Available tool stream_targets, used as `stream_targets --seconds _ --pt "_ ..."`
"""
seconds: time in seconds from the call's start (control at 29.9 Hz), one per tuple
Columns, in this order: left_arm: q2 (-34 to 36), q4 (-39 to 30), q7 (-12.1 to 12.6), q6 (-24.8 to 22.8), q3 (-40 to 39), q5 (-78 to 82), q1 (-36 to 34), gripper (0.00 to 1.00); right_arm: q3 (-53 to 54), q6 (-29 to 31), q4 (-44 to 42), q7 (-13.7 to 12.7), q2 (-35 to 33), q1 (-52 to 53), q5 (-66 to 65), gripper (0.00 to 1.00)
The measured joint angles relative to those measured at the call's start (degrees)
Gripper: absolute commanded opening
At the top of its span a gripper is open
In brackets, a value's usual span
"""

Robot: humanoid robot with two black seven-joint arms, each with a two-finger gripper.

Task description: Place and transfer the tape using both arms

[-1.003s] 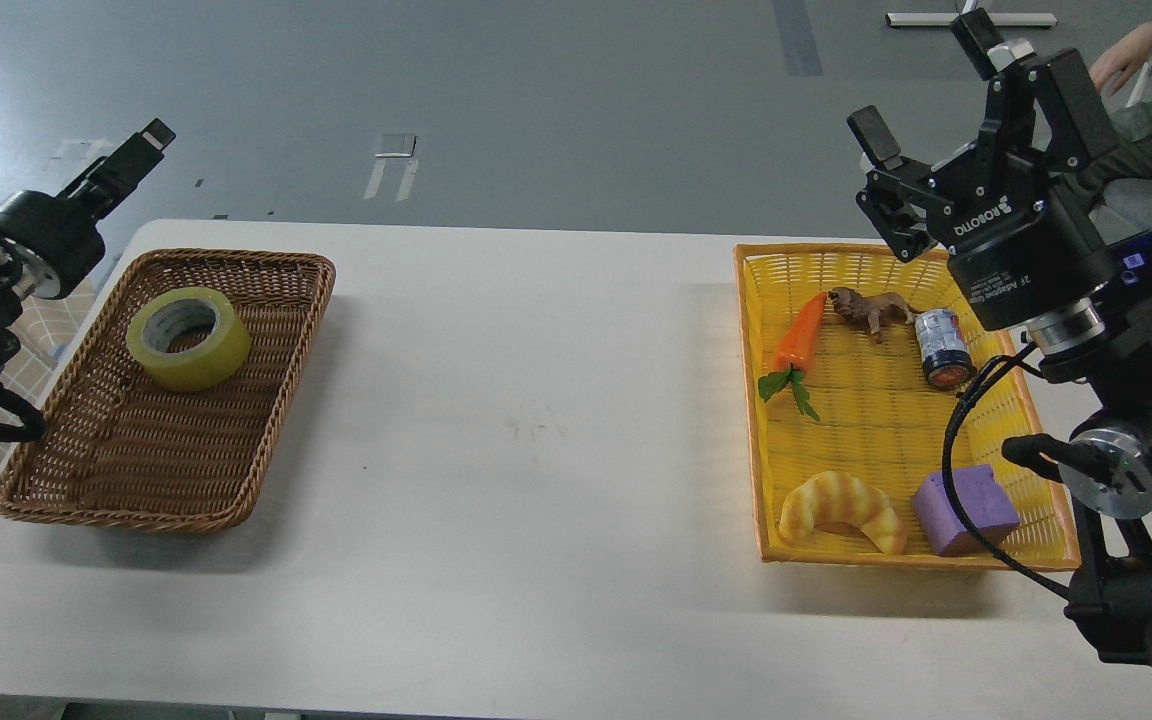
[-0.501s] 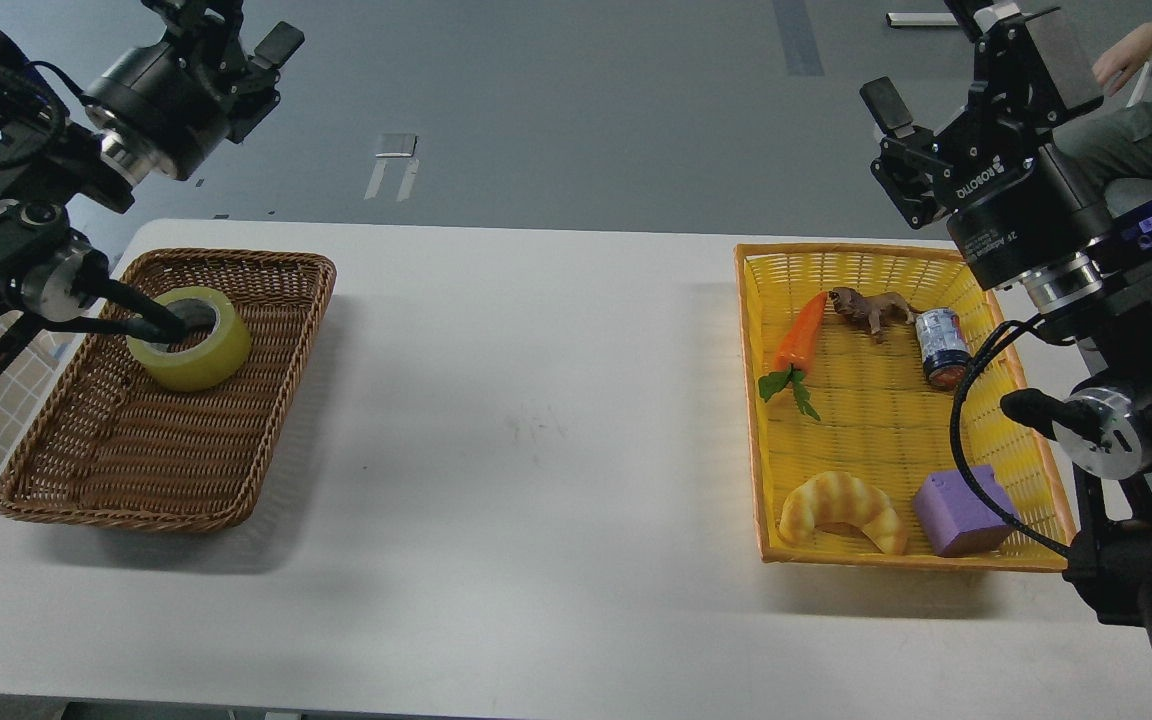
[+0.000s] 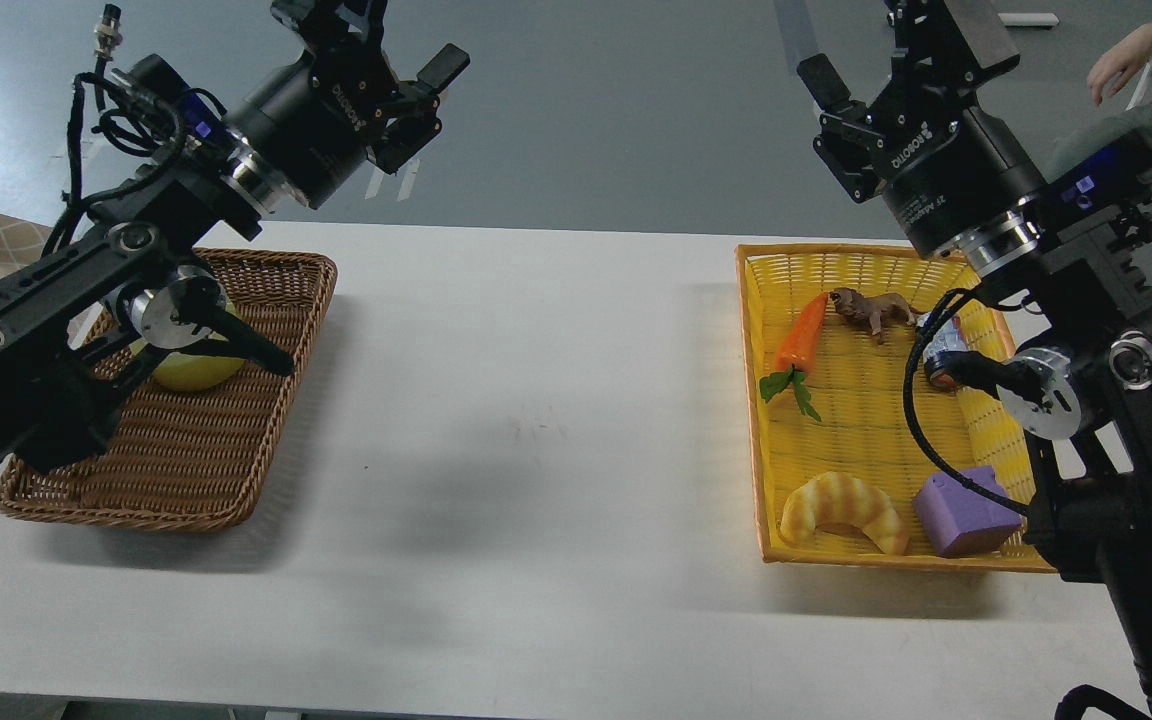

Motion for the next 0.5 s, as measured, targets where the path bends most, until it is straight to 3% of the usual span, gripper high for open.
stream_targets --seconds 0.13,0.23,0.5 --pt "-5.9 1.0 3.3 -1.0 -5.3 0.0 -1.2 0.98 -0.9 0.0 -1.5 -0.1 0.5 2.0 0.0 1.0" --pt "-11.3 1.3 4.6 -1.4 -13.4 0.3 3.4 0.98 -0.9 0.0 -1.8 -0.1 1.6 2.4 0.0 1.0" --pt "-21.4 0.6 5.5 -0.9 -22.4 5.9 12.8 0.98 -0.8 0.1 -1.9 0.5 3.5 3.4 0.4 1.0"
